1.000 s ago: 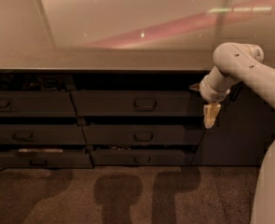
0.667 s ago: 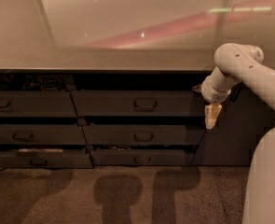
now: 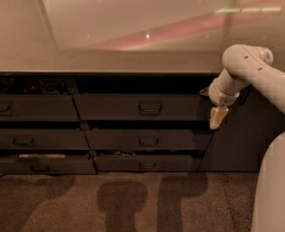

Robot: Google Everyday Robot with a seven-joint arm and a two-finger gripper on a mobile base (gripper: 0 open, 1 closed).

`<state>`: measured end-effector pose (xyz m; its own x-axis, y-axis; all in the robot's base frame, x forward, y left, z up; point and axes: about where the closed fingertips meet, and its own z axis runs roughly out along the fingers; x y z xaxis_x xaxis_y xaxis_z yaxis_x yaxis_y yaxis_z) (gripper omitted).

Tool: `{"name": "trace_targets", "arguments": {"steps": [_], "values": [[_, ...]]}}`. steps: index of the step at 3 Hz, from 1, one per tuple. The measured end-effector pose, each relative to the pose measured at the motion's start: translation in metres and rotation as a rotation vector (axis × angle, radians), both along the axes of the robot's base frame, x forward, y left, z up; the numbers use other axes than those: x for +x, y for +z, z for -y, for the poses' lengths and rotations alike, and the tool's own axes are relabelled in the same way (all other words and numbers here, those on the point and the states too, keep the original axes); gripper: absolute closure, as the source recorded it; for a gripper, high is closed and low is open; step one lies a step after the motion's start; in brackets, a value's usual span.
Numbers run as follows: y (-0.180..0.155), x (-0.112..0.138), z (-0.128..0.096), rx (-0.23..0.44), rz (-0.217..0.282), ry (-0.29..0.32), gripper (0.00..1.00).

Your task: Open top drawer

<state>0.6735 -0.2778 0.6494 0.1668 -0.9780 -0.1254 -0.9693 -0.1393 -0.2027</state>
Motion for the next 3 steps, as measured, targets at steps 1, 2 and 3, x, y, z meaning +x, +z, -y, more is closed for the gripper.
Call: {"name": "trace_targets", "arguments": {"steps": [1,2,3], "values": [[0.0,0.0,0.0,0.0,0.0,0.0,0.42],[-0.0001,0.0,0.0,0.0,0.0,0.0,0.66],[-0.0001,0.0,0.0,0.0,0.0,0.0,0.89]]}}
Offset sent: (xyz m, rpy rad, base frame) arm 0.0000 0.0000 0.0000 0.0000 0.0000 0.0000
